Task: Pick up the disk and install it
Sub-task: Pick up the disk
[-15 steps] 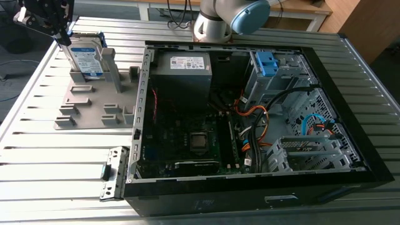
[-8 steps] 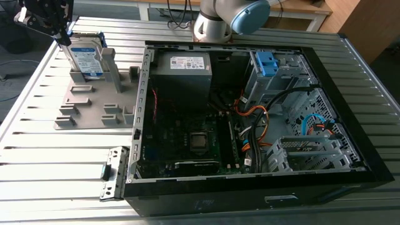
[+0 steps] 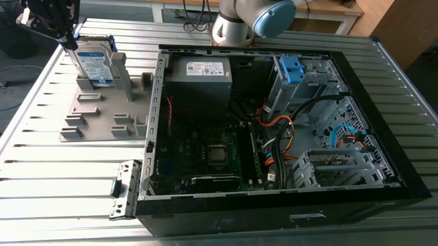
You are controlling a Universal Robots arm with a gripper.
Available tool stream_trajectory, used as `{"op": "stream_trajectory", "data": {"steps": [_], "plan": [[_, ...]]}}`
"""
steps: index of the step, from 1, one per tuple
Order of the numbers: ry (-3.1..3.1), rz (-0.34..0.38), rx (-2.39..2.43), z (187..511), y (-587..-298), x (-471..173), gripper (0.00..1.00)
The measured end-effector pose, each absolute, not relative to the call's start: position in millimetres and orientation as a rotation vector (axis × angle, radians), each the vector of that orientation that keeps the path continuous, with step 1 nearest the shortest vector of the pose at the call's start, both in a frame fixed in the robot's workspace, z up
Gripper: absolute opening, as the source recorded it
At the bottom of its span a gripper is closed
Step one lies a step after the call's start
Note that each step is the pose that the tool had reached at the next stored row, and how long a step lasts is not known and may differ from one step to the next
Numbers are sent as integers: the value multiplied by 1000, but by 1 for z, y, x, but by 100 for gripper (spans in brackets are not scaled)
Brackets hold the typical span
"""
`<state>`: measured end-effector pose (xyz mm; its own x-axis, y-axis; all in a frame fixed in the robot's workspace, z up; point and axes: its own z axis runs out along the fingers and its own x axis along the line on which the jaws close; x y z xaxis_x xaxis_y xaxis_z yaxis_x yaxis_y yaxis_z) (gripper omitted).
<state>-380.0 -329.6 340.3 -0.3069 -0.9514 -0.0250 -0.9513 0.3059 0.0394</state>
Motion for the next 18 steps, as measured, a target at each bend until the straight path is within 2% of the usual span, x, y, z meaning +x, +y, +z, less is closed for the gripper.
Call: {"op": "stream_trajectory", "data": {"steps": [18], "plan": [[-2477, -73, 1924, 340, -330, -380, 11]]}}
